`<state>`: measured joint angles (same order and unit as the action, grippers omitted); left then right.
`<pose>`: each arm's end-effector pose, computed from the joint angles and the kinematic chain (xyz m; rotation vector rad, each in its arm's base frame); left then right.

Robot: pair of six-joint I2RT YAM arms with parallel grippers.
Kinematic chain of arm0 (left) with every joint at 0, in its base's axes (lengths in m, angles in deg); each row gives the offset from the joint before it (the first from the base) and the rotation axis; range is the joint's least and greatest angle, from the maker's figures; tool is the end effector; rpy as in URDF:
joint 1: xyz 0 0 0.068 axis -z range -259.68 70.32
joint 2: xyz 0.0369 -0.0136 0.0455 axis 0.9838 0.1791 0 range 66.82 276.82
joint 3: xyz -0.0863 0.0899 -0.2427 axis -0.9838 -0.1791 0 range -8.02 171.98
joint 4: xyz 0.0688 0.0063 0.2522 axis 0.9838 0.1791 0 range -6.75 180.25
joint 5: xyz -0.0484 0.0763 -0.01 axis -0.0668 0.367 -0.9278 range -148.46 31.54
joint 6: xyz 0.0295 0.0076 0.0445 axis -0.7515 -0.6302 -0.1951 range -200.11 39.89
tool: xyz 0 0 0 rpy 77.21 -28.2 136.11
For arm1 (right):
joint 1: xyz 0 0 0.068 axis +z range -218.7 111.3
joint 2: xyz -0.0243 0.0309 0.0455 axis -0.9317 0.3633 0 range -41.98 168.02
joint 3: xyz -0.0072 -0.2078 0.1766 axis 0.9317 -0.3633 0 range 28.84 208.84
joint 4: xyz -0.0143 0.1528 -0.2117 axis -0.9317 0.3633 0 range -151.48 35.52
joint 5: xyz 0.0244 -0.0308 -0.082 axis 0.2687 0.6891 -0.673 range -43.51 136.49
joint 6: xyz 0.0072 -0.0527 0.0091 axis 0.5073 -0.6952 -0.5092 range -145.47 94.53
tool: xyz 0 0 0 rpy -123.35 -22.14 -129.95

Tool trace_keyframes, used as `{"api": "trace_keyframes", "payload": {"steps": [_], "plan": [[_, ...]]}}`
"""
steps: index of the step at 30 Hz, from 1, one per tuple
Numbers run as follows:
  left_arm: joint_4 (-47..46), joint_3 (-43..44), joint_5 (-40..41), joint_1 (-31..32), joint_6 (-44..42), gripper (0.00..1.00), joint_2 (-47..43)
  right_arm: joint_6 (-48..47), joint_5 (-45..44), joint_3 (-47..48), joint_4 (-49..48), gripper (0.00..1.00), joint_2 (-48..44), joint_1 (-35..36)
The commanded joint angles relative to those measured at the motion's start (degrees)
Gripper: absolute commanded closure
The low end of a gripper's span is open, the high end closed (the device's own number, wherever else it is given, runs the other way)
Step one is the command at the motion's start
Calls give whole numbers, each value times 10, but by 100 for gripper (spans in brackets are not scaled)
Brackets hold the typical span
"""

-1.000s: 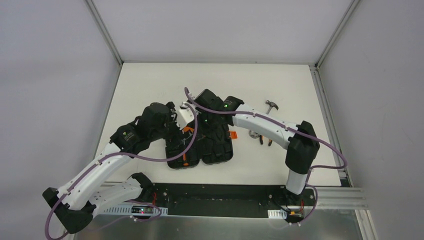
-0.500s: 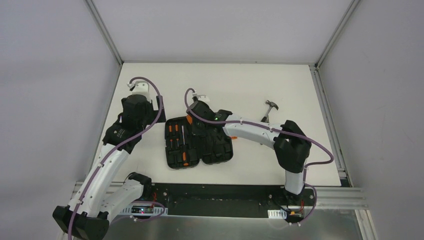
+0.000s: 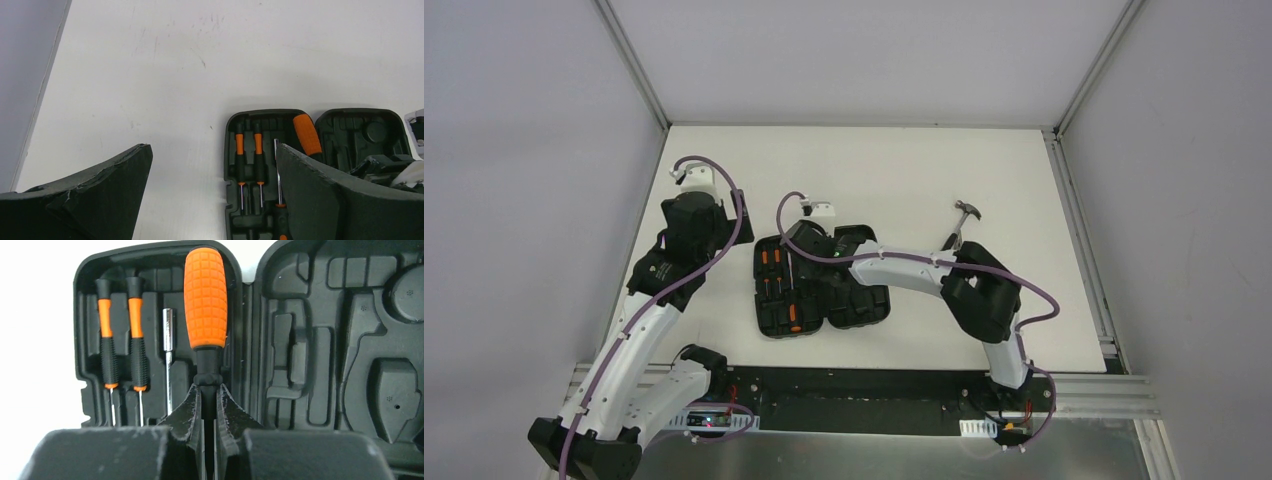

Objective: Pack the tool kit
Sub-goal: Place the screwdriver in the toolbox.

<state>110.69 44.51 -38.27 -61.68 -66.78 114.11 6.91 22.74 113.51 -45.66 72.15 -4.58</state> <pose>0.1739 -0.0436 0.3491 -0.1511 1.9273 -0.0194 0.2075 0.3948 0.2104 -0.4375 2.2671 0.3839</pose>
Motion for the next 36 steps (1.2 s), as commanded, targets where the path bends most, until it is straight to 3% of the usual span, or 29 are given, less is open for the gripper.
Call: {"api": "trace_keyframes", "payload": {"steps": [1,6,10,14,19,28,36], "plan": [[-18,-3,10,2,11,1,-11,29,-52,32,-6,100,13,2],[-18,-3,13,6,9,2,-10,31,-42,45,-2,96,27,3],[-19,-4,8,10,9,2,-7,34,-40,52,19,86,33,8],[-21,-5,3,13,9,2,-4,39,-44,51,27,70,30,12],[-21,-6,-4,13,10,3,-5,42,-32,44,30,59,22,13],[-23,-9,-18,13,15,3,-3,10,-49,-19,-7,59,-54,12],[-25,-9,-33,14,20,4,7,-45,21,-25,-42,56,-48,11]]}}
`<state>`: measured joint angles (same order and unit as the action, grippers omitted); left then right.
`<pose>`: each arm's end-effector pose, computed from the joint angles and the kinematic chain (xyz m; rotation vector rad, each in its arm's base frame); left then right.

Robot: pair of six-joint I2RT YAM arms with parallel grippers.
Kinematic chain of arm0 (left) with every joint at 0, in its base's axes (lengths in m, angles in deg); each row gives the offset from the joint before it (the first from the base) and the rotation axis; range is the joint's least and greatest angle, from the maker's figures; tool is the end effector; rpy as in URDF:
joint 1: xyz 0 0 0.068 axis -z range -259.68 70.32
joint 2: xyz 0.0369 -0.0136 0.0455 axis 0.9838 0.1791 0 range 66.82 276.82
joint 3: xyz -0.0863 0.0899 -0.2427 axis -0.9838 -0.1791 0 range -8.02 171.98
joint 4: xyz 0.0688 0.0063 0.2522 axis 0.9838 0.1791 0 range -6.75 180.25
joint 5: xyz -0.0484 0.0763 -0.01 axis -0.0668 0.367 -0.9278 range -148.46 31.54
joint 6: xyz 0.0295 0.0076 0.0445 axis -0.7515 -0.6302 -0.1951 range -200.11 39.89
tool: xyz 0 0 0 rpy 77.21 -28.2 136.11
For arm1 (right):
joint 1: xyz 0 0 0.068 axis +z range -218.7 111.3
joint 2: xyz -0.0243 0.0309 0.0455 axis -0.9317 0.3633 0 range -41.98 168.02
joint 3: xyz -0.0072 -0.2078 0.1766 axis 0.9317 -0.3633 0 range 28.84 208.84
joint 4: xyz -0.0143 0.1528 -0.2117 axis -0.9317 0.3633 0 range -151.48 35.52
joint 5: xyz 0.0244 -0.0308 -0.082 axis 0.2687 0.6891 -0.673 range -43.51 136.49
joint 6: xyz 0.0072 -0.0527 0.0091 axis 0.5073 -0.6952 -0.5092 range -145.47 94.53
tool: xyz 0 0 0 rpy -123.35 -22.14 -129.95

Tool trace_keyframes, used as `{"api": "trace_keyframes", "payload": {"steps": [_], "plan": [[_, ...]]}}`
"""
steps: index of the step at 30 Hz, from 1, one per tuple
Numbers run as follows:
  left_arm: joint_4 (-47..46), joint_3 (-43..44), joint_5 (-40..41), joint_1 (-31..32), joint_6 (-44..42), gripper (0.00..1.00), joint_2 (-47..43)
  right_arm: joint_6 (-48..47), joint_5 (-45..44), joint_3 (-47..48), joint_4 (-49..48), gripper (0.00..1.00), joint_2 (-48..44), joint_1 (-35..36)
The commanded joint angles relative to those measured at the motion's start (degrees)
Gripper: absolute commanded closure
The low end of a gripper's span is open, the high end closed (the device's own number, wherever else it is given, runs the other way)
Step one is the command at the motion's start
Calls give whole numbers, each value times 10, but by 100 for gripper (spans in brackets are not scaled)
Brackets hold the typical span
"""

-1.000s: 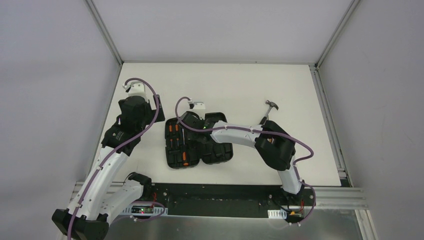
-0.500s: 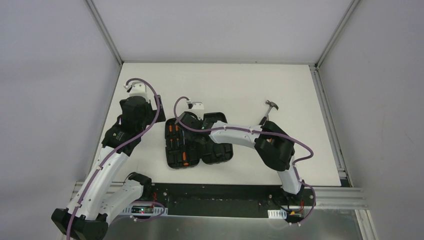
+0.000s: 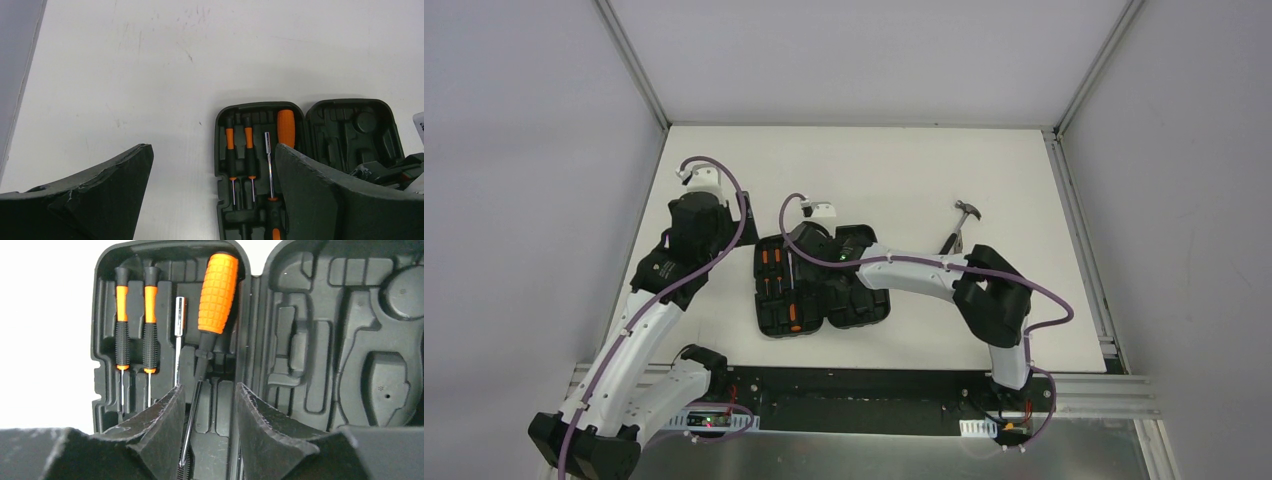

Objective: Pack the tool kit
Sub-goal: Place the screwdriver in the toolbox.

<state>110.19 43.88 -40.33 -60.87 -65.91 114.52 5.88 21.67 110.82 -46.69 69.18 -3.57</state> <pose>0.1756 -0.0482 0.3450 -0.1274 1.9433 -0.0699 0.1965 0.3884 0.2188 -0.4568 2.2358 0.3870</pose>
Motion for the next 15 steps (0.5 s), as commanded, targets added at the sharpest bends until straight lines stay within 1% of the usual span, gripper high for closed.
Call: {"api": "trace_keyframes", "payload": {"steps": [1,7,15], "plan": [[-20,-3,-12,5,11,4,2,-40,34,5,-34,55,-14,1],[-20,-4,-10,4,11,4,3,-70,35,38,-31,54,27,0],[-20,-4,-13,5,13,4,5,-102,-14,42,-10,56,49,2]]}}
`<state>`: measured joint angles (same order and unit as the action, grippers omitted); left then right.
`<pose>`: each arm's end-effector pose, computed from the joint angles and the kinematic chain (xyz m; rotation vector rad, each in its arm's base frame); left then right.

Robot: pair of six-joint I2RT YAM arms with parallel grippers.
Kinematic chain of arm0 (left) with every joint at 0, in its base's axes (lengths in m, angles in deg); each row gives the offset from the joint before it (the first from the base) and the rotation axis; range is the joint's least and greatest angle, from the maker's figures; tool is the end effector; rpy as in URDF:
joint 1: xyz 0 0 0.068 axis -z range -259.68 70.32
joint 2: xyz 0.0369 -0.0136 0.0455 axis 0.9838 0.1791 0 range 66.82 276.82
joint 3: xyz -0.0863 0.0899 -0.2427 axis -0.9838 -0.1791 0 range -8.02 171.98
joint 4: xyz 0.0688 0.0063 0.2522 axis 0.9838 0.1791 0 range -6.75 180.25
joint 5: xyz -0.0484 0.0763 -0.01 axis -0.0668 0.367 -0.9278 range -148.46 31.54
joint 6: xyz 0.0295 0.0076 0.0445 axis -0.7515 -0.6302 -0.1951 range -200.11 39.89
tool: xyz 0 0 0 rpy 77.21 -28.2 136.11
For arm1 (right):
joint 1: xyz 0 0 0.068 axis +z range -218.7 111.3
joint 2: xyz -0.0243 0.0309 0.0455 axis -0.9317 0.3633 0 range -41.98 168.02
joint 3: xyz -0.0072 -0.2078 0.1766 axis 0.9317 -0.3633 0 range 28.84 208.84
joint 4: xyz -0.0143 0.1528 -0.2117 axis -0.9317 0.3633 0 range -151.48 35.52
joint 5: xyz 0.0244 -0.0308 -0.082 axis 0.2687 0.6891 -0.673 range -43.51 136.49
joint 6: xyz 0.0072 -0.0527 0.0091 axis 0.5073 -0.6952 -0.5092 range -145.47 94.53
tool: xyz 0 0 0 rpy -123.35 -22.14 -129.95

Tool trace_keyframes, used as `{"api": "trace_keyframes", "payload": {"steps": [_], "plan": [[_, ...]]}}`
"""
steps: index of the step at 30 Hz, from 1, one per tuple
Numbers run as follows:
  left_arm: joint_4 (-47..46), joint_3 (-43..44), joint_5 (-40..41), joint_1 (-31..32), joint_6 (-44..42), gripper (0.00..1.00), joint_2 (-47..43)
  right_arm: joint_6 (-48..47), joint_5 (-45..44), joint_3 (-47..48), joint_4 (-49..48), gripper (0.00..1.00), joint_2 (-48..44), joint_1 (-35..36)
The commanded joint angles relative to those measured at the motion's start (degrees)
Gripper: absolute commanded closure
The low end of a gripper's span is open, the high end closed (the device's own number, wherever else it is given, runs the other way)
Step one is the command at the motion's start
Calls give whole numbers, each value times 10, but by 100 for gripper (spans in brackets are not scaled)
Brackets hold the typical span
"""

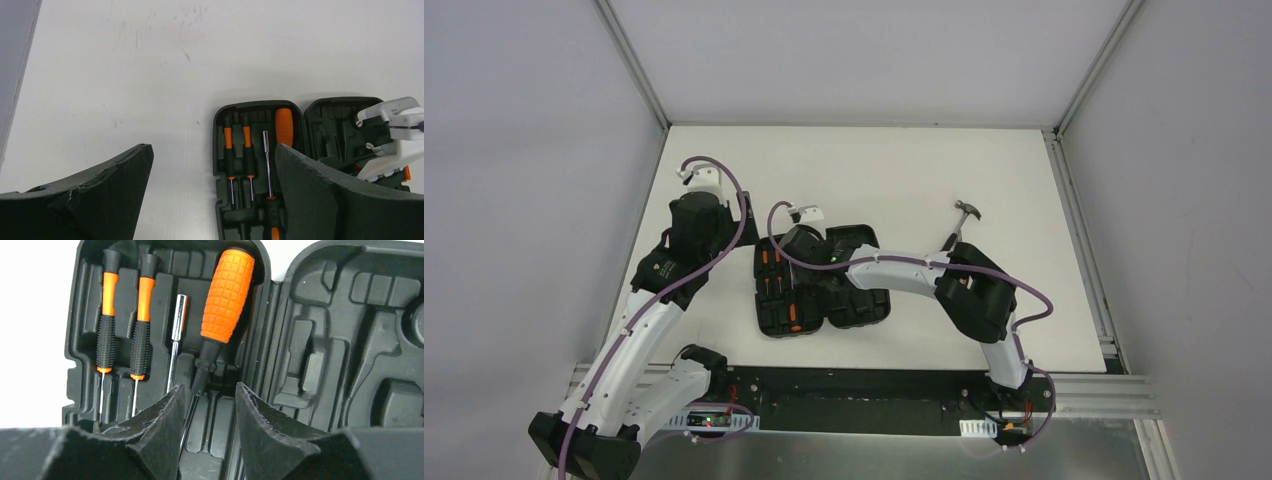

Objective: Pack the tool kit
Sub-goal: Place the screwdriver in the toolbox, then adjust the screwdriver in the toolbox.

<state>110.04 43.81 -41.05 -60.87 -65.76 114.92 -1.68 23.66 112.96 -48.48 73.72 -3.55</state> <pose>0.1772 -0.0492 0.3436 -0.1209 1.9509 -0.0817 0.2020 0.4032 0.1992 -0.6274 2.2105 0.3414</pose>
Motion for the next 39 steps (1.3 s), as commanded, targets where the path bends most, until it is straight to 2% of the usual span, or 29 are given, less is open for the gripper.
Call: {"api": "trace_keyframes", "payload": {"steps": [1,8,12,16,19,23,26,32,39], "plan": [[-18,-3,-7,5,11,4,2,-30,-37,19,9,56,4,2],[-18,-3,-8,5,11,4,5,-49,-69,17,20,59,2,2],[-18,-3,-11,5,11,4,7,-60,-95,9,20,64,-9,2],[-18,-3,-11,4,12,4,7,-61,-83,7,21,65,-17,2],[-18,-3,-10,5,12,4,6,-53,-62,7,10,61,-31,3],[-18,-4,-9,4,12,4,5,-43,-73,13,2,44,-42,1],[-18,-3,-10,5,12,4,4,-37,-81,23,-2,36,-35,-2],[-18,-4,-10,4,11,4,2,-21,-101,32,-7,34,-8,-14],[-18,-3,-11,5,11,4,1,-20,-39,26,-29,33,9,-21]]}}
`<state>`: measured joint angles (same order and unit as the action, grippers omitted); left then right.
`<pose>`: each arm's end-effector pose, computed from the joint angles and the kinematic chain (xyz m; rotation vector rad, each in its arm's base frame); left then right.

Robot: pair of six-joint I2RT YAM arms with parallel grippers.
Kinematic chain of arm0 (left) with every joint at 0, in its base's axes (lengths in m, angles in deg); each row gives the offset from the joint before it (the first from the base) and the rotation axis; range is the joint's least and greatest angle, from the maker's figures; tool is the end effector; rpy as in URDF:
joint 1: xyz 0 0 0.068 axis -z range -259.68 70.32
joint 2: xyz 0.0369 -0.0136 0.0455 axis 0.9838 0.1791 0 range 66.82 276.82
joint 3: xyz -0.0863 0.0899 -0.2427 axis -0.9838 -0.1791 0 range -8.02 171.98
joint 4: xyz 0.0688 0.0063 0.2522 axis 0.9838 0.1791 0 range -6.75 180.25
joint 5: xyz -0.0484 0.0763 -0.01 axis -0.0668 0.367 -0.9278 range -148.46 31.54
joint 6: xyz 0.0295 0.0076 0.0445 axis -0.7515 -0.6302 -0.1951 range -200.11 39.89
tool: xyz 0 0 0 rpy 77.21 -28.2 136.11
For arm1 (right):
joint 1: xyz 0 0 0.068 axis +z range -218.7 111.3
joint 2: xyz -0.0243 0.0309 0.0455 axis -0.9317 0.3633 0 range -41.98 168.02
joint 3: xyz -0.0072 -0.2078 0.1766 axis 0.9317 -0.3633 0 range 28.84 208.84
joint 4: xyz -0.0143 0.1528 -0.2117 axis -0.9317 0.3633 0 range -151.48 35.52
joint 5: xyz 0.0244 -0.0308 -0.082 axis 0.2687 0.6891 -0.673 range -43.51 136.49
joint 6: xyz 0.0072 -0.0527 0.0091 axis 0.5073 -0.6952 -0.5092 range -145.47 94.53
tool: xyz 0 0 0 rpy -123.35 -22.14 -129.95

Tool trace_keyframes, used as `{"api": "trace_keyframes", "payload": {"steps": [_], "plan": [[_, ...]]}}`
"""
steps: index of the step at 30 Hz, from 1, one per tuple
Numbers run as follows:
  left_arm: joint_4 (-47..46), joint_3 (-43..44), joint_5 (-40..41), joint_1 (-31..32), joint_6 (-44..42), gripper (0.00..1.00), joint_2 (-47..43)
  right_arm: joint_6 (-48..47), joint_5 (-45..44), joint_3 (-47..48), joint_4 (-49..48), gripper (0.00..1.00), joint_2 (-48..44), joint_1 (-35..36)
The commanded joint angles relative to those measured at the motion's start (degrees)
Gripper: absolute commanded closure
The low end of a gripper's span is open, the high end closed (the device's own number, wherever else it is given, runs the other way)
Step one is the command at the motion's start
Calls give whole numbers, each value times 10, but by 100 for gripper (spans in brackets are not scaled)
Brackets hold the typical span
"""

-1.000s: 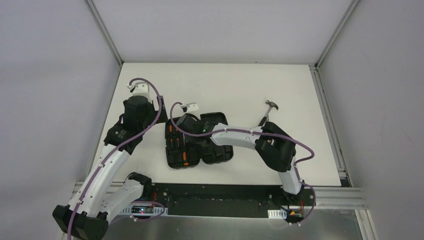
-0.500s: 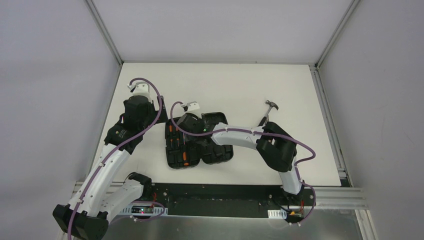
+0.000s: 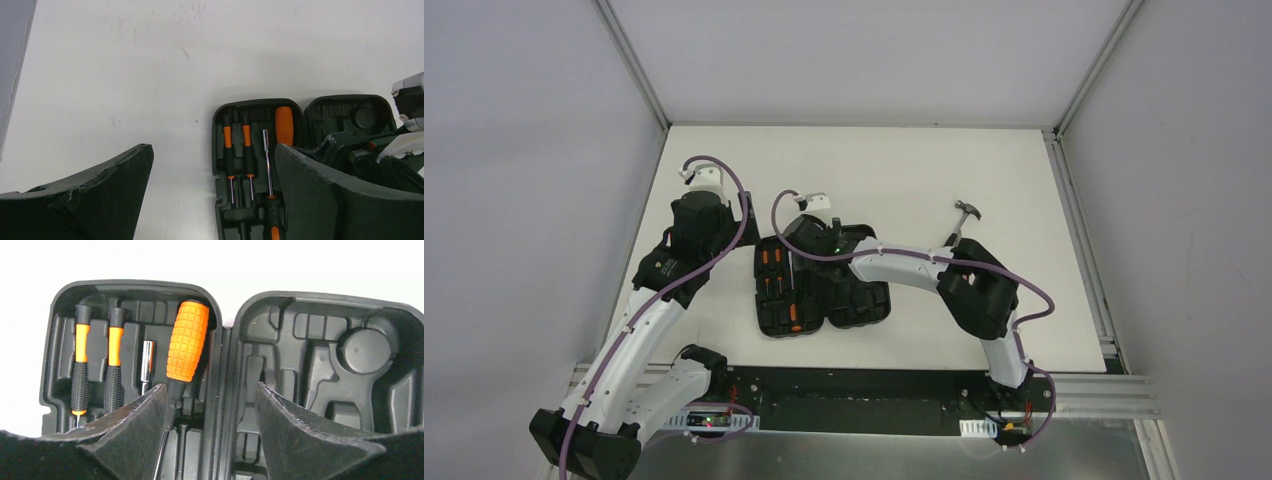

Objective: Pack the tool kit
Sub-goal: Adjust the screwdriver in the toolbox.

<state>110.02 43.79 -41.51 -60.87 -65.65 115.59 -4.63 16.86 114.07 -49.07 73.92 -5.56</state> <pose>0.1798 -0.0503 0.3416 -0.1159 1.9634 -0.0865 0.2206 0.3965 0.2059 -0.5581 2.1427 0.2063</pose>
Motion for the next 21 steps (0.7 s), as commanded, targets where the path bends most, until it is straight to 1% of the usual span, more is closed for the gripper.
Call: {"api": "trace_keyframes", "payload": {"steps": [1,8,12,15,21], "plan": [[-18,-3,-7,5,10,4,-6,10,35,15,-25,33,9,0],[-18,-3,-9,4,10,4,-3,0,38,21,-10,31,36,-3],[-18,-4,-11,4,10,4,-3,-10,33,18,3,31,42,-4],[-18,-3,-12,4,9,4,-2,-21,35,5,1,35,32,-5],[-18,-3,-18,4,9,5,2,-41,57,-24,-20,49,3,-13]]}}
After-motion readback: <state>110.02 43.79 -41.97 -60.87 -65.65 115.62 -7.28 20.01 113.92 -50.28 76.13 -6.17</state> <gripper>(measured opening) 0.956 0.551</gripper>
